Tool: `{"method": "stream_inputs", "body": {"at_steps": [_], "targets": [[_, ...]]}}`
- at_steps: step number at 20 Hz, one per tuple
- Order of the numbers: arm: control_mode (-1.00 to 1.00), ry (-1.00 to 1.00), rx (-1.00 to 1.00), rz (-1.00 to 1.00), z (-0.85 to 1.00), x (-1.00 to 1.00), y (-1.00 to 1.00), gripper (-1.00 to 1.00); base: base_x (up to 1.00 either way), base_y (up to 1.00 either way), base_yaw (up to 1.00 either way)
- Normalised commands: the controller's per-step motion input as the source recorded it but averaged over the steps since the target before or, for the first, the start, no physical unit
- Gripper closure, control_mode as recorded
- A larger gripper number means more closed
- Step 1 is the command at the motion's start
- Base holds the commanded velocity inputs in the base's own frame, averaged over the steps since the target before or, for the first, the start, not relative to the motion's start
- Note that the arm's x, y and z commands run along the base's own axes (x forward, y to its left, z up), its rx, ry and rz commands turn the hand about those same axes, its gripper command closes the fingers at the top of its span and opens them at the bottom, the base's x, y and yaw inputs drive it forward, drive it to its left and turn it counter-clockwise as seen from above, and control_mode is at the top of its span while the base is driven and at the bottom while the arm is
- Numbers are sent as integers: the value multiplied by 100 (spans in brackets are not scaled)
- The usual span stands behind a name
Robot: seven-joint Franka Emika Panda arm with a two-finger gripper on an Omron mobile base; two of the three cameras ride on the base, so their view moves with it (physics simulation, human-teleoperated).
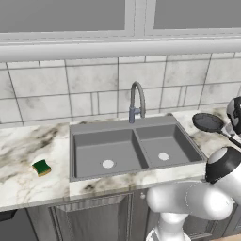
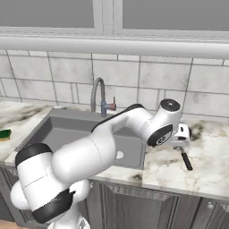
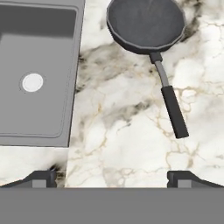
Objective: Pick the pan and sponge and place them into the sink. Then turn on the water.
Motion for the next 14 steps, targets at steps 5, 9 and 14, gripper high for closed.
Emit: {"method": "stream_inputs", "body": {"at_steps": [5, 9, 14], "targets": [[-100, 0, 0, 0, -23, 0, -24, -100, 0, 0, 0], [-100, 0, 0, 0, -24, 0, -23, -100, 0, 0, 0], [-100, 0, 0, 0, -26, 3, -23, -100, 0, 0, 0]]}}
